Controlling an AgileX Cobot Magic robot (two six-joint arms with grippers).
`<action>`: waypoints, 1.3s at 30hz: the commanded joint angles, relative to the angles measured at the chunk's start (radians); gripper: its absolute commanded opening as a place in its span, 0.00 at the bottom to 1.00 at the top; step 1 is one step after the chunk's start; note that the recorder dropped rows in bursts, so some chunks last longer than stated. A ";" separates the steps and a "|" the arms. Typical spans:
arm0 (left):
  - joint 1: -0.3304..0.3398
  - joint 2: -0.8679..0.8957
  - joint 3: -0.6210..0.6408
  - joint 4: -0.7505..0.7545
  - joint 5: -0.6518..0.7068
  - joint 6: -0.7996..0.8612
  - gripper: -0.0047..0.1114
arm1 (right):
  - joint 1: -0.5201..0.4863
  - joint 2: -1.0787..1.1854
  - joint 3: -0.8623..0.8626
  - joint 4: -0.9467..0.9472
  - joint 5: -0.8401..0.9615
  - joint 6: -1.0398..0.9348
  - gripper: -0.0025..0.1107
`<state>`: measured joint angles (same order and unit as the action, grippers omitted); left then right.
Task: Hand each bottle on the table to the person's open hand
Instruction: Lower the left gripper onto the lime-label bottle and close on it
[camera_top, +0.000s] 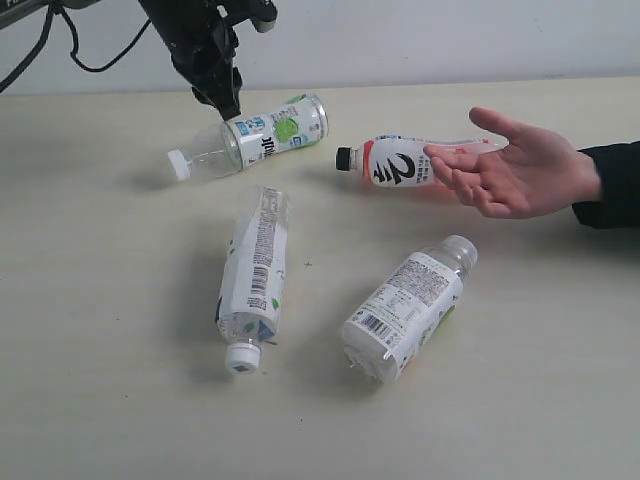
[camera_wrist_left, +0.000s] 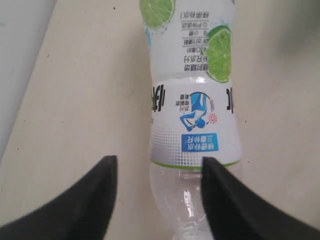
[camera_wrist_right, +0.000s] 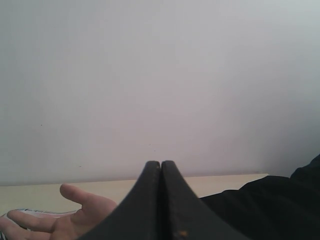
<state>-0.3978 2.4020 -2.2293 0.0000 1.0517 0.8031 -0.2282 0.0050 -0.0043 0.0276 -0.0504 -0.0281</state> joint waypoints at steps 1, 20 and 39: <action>-0.012 -0.002 -0.012 -0.018 -0.030 -0.022 0.66 | -0.007 -0.005 0.004 -0.001 0.000 -0.003 0.02; -0.081 0.084 -0.015 -0.006 -0.194 -0.030 0.68 | -0.007 -0.005 0.004 -0.001 0.000 -0.003 0.02; -0.060 0.161 -0.015 0.000 -0.268 -0.104 0.68 | -0.007 -0.005 0.004 -0.001 -0.022 -0.003 0.02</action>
<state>-0.4686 2.5597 -2.2354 0.0000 0.7967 0.7323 -0.2282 0.0050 -0.0043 0.0276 -0.0567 -0.0281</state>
